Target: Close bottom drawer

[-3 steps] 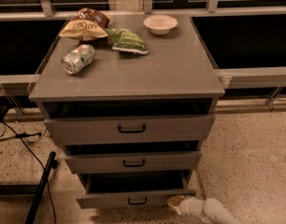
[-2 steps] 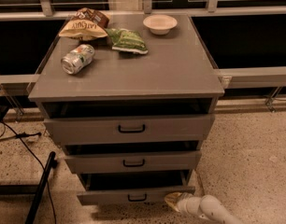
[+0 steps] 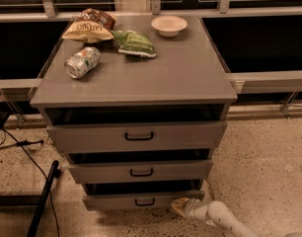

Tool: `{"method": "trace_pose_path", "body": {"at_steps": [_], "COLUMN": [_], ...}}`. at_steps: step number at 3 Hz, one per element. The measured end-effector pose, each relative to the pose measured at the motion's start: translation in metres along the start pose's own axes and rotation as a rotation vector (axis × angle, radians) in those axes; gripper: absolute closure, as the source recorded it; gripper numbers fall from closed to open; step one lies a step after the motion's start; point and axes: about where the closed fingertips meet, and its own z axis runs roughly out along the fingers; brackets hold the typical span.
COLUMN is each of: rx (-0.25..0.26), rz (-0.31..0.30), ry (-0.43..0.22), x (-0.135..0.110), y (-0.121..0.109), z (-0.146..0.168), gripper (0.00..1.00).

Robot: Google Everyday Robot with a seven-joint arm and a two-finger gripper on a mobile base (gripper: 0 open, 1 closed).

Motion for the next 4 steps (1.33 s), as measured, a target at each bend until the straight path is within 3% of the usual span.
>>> {"method": "trace_pose_path", "body": {"at_steps": [2,4], "rx": [0.064,0.068], "rz": [0.040,0.071], "ry": [-0.023,-0.003], "x": [-0.010,-0.007], "y": [-0.037,-0.037], "z": [0.024,0.018], "gripper": [1.00,1.00]}}
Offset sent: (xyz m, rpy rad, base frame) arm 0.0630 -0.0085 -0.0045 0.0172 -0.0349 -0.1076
